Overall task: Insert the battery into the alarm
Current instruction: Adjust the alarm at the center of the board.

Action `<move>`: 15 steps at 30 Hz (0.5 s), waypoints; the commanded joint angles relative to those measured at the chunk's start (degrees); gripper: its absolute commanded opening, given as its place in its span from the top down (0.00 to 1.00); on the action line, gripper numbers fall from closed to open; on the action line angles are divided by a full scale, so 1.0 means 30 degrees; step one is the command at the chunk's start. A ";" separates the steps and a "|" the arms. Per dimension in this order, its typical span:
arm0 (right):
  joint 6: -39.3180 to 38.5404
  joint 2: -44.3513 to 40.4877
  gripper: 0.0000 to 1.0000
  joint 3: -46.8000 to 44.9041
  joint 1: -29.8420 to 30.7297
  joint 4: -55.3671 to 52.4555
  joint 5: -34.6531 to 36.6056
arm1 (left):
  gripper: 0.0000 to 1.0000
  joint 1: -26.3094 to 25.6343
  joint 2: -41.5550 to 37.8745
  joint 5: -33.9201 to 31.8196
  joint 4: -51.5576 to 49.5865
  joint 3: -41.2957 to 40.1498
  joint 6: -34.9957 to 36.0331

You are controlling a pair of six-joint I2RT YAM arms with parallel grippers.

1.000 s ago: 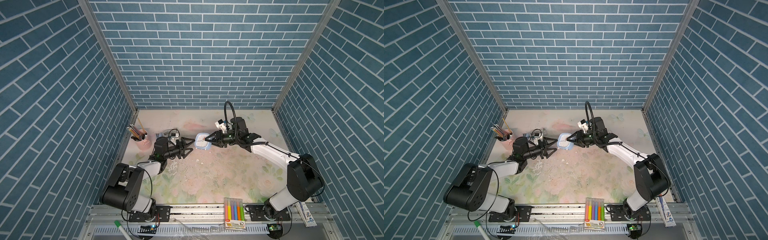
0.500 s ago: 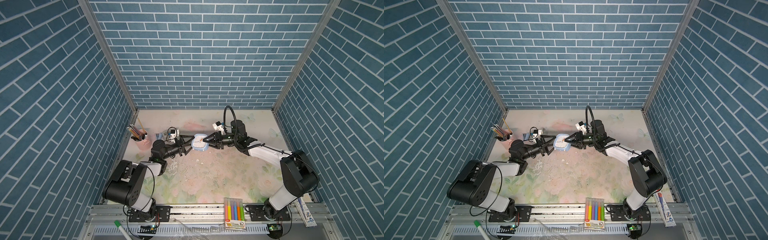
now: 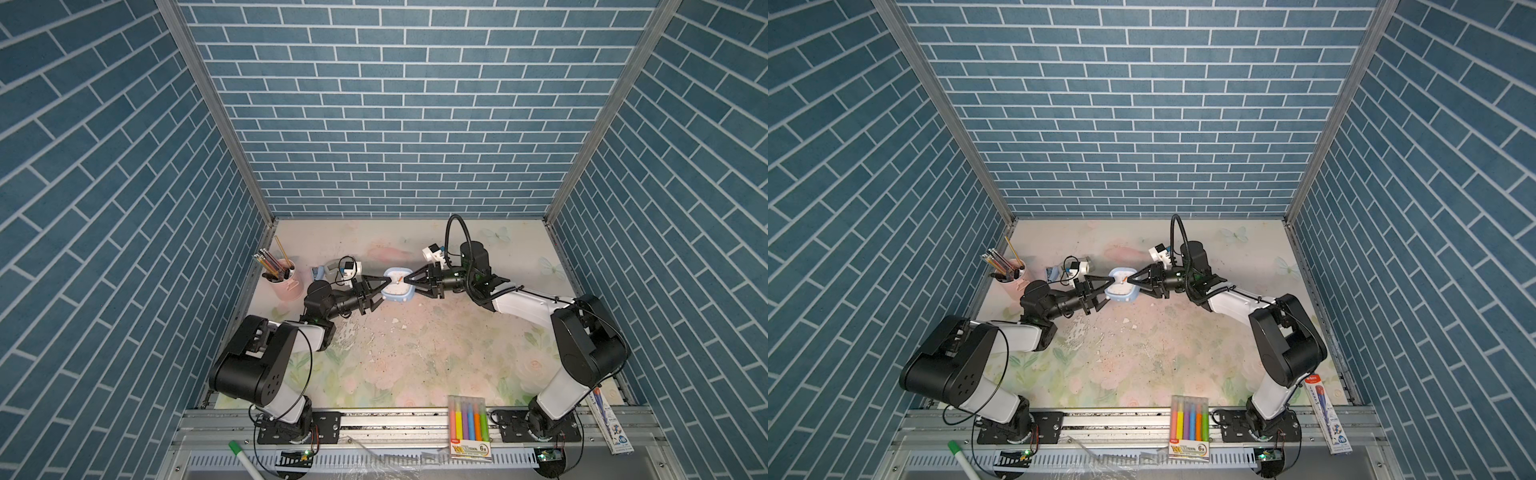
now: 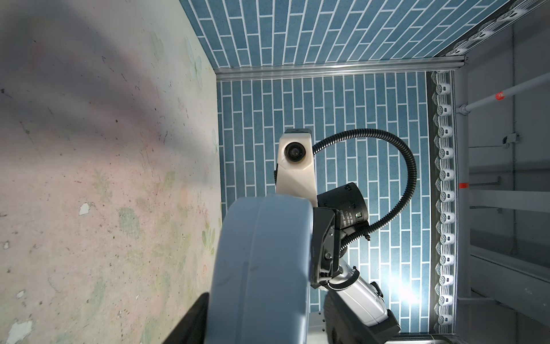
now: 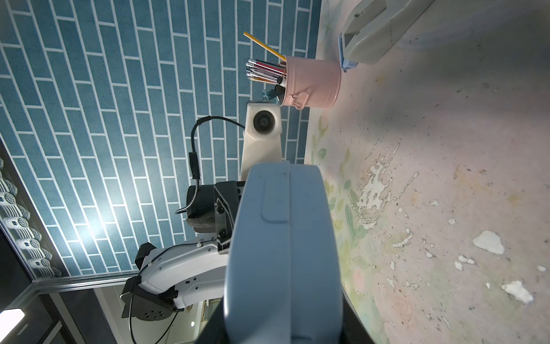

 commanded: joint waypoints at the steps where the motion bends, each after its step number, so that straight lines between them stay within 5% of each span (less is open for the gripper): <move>1: 0.0629 0.0262 1.00 -0.0067 0.0083 0.0900 -0.0679 | 0.46 -0.0069 -0.0064 0.0445 0.0750 0.0201 0.0175; 10: 0.0476 0.0468 0.97 -0.0281 0.0098 0.0592 -0.0520 | 0.63 -0.0069 -0.0132 0.0351 0.0699 0.0041 0.0223; 15: -0.1759 -0.0189 0.56 -0.0023 -0.0029 -0.2643 0.0554 | 0.69 -0.0054 0.0020 0.0113 0.0631 -0.0140 0.0356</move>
